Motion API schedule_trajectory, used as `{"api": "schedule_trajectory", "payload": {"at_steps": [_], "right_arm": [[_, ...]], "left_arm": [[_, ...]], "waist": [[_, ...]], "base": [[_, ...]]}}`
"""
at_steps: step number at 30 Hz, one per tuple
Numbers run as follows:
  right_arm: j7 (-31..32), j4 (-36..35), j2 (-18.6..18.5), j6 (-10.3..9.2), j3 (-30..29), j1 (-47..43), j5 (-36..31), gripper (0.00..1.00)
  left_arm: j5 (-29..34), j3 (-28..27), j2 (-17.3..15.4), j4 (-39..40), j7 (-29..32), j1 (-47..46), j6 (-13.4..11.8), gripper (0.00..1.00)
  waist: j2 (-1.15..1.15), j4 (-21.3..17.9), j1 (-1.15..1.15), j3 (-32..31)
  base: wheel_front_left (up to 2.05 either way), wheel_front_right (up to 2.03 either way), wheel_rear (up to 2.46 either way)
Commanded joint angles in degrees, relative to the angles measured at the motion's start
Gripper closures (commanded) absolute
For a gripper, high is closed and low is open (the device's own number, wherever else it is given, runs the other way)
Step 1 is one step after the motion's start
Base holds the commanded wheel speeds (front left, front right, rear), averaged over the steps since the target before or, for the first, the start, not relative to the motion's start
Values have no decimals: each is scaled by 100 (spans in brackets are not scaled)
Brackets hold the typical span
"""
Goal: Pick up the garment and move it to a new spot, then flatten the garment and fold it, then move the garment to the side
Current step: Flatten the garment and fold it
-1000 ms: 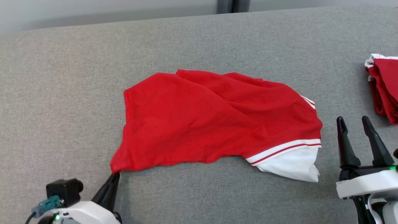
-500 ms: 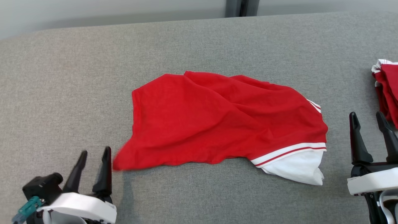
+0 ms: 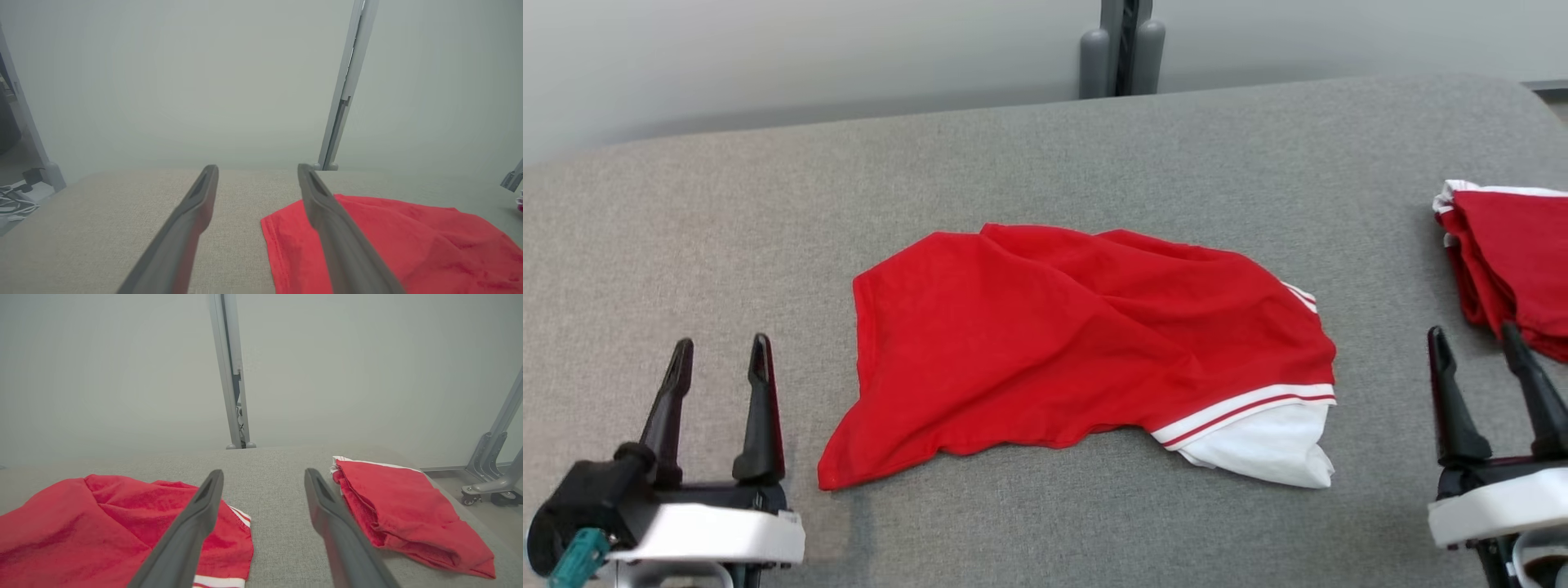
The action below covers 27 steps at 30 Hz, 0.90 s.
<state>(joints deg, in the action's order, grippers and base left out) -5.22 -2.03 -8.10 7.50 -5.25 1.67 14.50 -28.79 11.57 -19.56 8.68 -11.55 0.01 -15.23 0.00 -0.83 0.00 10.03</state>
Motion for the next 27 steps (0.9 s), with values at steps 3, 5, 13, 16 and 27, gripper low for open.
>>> {"api": "schedule_trajectory", "payload": {"at_steps": [3,5,13,16,27], "right_arm": [[83,-71,47,-2,121,-205,-18,0],[114,-105,66,-2,140,-255,-1,0],[148,-145,59,-2,175,-291,49,0],[151,-144,60,-2,175,-263,57,0],[74,0,160,-2,338,-172,113,0]], "left_arm": [[136,71,-90,-59,38,236,-91,0],[156,89,-98,-27,56,315,-122,0],[148,129,-137,87,145,383,-164,0],[148,129,-158,131,184,326,-173,0],[-594,495,83,-477,1030,223,223,0]], "waist": [[0,-78,0,-200],[0,-75,0,-227],[0,-25,0,-226],[0,-11,0,-214],[0,-12,0,41]], "base": [[0,0,0],[0,0,0],[0,0,0],[0,0,0],[0,0,0]]}}
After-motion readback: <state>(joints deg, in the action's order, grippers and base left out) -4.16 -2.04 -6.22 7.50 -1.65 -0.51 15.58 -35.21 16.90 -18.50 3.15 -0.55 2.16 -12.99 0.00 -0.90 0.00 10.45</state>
